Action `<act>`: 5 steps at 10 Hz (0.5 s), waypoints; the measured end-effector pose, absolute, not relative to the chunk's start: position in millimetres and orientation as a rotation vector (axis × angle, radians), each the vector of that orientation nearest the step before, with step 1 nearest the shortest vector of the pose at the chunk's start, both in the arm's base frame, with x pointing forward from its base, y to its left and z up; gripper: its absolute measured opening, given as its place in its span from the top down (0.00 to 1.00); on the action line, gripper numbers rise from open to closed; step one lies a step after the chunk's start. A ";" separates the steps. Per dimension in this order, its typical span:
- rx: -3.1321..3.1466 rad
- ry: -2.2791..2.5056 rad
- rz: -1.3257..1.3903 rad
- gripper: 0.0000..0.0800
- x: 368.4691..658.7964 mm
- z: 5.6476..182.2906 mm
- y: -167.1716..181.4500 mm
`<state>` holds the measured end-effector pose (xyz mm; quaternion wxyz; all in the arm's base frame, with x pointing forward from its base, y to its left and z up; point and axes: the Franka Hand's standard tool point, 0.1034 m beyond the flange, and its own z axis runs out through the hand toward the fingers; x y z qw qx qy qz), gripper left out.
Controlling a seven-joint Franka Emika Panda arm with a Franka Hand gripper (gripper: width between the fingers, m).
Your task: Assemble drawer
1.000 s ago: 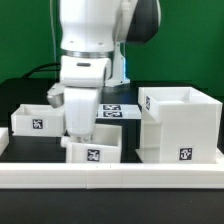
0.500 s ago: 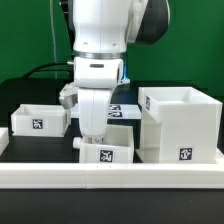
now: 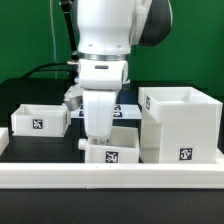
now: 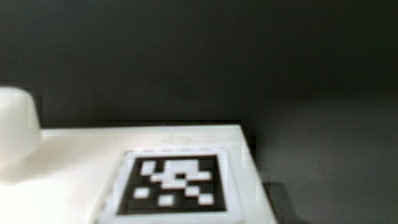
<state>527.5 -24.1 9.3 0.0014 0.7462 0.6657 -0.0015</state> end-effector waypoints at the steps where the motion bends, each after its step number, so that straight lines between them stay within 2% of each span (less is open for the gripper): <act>1: 2.336 2.099 -0.003 0.95 527.8 9.2 -14.9; 5: 2.326 2.071 0.026 0.95 530.2 9.4 -14.0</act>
Offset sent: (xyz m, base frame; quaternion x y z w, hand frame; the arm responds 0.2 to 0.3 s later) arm 0.0045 -0.0022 0.0098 -0.0845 0.0028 0.0266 0.9961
